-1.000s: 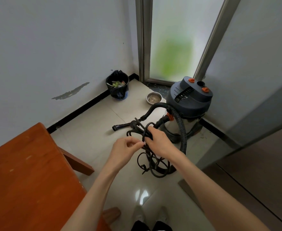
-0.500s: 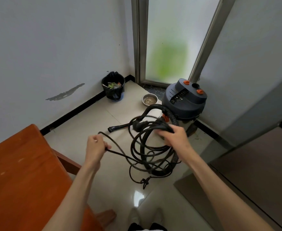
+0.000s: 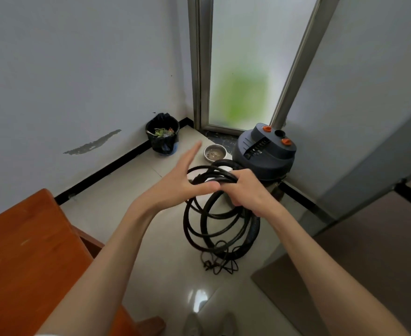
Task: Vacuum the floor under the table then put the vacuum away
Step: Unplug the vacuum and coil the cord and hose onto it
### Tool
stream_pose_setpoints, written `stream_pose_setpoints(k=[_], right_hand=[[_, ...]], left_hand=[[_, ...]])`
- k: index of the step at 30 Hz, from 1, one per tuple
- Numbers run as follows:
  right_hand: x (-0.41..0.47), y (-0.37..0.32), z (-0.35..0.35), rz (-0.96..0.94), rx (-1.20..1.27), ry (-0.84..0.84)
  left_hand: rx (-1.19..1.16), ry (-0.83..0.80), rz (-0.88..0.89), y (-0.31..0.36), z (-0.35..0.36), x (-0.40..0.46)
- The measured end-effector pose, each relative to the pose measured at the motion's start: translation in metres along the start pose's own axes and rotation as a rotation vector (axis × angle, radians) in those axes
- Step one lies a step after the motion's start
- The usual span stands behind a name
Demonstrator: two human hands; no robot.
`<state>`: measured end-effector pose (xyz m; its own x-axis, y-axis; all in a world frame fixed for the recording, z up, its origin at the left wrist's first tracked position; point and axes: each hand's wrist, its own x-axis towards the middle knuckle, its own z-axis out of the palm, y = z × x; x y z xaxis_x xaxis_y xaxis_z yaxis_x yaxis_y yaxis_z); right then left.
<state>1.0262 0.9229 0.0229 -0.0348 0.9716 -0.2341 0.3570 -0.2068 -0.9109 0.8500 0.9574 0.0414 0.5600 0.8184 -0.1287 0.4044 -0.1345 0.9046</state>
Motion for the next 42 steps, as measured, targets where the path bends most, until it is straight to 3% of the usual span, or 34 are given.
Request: stream_pose_setpoints(k=[4,6,11,16,20,25,30,34,37,42], right_hand=[[-0.003,-0.005,0.0,-0.043,-0.173,-0.046],[-0.006,-0.005,0.001,-0.057,-0.213,-0.058],[-0.007,-0.002,0.003,-0.101,-0.118,-0.066],[-0.009,0.003,0.0,-0.163,0.227,-0.109],[-0.004,0.038,-0.004,-0.022,0.753,-0.34],[-0.01,0.104,0.034,0.228,0.404,-0.327],[-0.019,0.154,0.044,0.376,0.044,-0.039],[-0.015,0.124,0.048,0.225,-0.078,0.124],[-0.006,0.081,0.049,0.072,-0.194,0.035],[-0.009,0.024,0.033,-0.147,-0.277,-0.039]], left_hand=[[0.1,-0.136,-0.096,0.004,-0.004,0.002],[0.028,-0.204,-0.165,-0.001,-0.004,0.002],[-0.653,-0.495,-0.231,-0.023,0.005,-0.01],[-1.052,-0.719,0.029,-0.023,0.015,-0.021],[-1.22,-0.56,0.198,0.009,-0.008,-0.017],[-1.364,-0.261,0.281,0.03,-0.05,-0.01],[-1.132,0.292,0.244,0.032,-0.068,-0.007],[-0.52,0.496,0.059,0.011,-0.047,0.005],[-0.153,0.528,-0.084,-0.006,-0.017,0.016],[0.188,0.344,-0.1,-0.035,0.016,0.018]])
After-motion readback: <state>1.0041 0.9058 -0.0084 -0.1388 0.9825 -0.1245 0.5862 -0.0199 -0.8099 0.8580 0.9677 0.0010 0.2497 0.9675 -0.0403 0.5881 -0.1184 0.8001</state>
